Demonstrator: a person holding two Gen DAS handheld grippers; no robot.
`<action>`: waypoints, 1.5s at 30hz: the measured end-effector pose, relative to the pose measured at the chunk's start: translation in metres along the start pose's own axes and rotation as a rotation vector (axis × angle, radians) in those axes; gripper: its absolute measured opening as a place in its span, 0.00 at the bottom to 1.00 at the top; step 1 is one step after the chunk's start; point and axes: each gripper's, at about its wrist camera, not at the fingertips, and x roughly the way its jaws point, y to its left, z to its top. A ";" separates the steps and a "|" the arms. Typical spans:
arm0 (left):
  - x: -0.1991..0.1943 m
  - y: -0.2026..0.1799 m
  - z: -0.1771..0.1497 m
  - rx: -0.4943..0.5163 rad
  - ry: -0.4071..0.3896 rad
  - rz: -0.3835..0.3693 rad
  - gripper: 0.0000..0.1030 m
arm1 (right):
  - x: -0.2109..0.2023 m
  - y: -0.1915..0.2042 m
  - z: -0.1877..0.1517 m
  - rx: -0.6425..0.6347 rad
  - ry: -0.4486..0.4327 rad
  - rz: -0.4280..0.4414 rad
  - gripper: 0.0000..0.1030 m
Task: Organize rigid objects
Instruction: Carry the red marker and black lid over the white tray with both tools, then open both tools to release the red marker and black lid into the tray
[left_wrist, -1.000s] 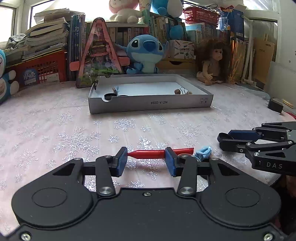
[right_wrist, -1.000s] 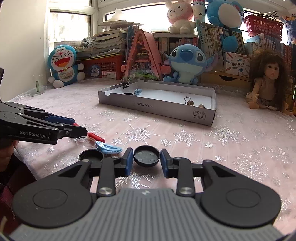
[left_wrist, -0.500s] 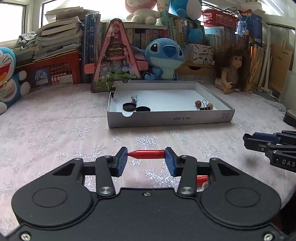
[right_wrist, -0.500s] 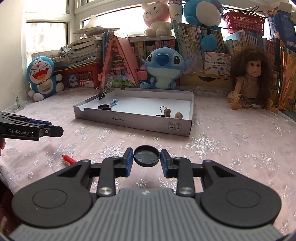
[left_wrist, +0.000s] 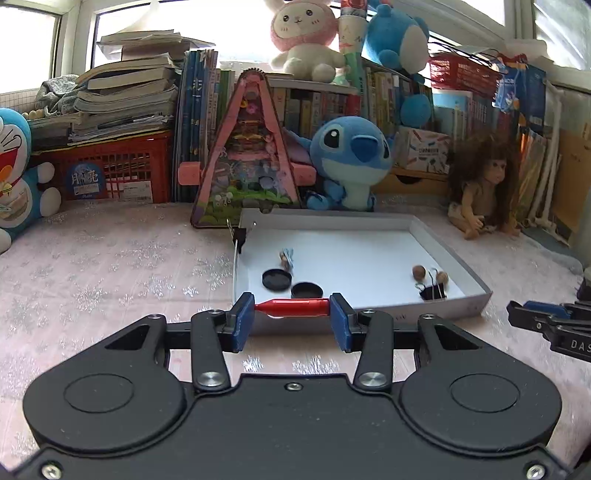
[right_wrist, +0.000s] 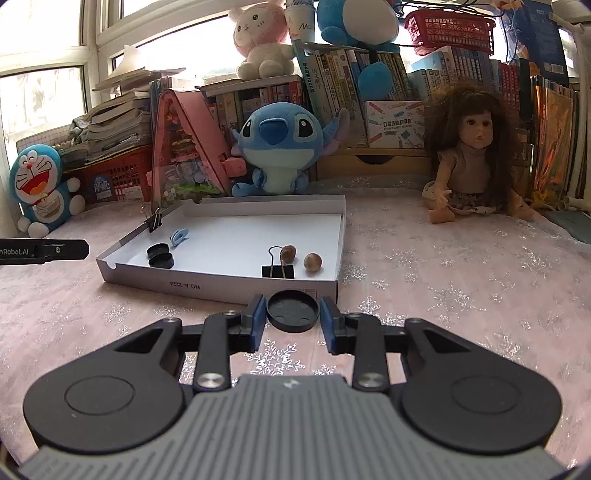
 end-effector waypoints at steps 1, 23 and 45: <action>0.003 0.001 0.004 -0.005 -0.001 0.000 0.40 | 0.002 -0.002 0.002 0.008 0.004 0.000 0.35; 0.130 0.007 0.079 -0.096 0.149 -0.097 0.41 | 0.099 -0.029 0.087 0.207 0.186 0.023 0.35; 0.225 -0.003 0.076 -0.020 0.248 0.040 0.41 | 0.189 -0.012 0.098 0.142 0.337 0.008 0.36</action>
